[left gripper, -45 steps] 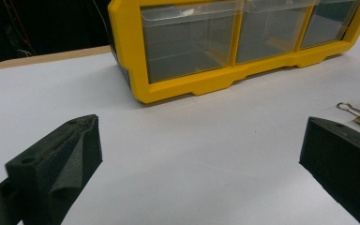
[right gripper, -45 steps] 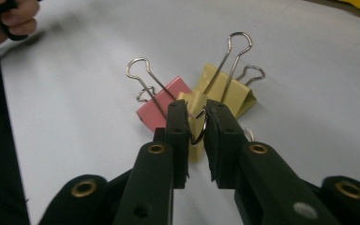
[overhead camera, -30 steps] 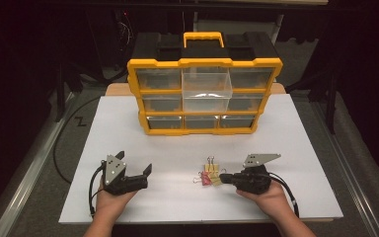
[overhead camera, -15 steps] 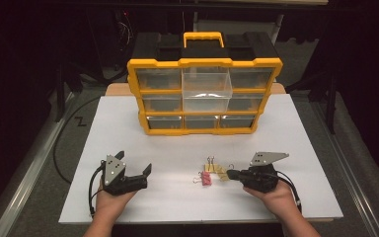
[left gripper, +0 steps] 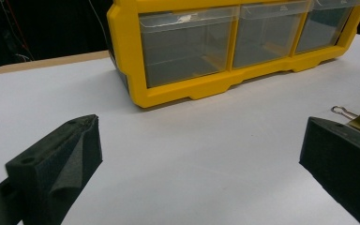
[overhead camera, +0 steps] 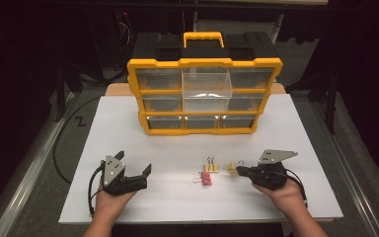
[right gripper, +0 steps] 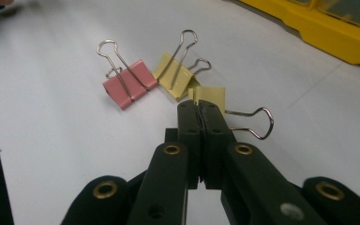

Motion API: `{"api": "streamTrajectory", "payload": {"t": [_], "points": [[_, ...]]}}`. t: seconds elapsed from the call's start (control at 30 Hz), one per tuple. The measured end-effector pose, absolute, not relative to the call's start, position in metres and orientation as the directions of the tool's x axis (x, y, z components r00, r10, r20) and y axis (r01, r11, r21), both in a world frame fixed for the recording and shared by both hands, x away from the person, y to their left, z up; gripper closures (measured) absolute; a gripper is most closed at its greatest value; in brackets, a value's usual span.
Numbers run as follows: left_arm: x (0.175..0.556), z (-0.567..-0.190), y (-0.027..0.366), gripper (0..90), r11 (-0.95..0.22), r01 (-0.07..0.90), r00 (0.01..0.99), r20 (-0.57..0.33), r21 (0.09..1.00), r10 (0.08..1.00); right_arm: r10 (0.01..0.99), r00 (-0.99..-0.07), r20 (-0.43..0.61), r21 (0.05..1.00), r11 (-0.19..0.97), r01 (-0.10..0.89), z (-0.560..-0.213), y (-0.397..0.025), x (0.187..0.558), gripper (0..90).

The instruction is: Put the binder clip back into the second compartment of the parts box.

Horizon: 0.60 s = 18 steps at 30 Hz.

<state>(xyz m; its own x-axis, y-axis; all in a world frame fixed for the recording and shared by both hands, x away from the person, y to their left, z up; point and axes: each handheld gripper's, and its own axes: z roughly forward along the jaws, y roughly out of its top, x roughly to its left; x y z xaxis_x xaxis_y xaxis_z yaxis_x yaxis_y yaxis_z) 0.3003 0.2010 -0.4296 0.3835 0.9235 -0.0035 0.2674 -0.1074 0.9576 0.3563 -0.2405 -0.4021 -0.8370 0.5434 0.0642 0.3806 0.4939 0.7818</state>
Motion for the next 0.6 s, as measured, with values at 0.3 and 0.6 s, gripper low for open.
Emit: {"api": "streamTrajectory", "payload": {"t": [0.3,0.6], "points": [[0.3,-0.429,0.202,0.2,-0.106,0.259,0.386,-0.002,0.96,0.922,0.565,-0.825,0.009,0.746,0.546,0.381,-0.4,-0.254,0.36,90.0],[0.3,-0.429,0.201,0.2,-0.11,0.255,0.39,0.002,0.961,0.921,0.561,-0.828,-0.007,0.718,0.579,0.387,-0.394,-0.252,0.368,90.0]]}}
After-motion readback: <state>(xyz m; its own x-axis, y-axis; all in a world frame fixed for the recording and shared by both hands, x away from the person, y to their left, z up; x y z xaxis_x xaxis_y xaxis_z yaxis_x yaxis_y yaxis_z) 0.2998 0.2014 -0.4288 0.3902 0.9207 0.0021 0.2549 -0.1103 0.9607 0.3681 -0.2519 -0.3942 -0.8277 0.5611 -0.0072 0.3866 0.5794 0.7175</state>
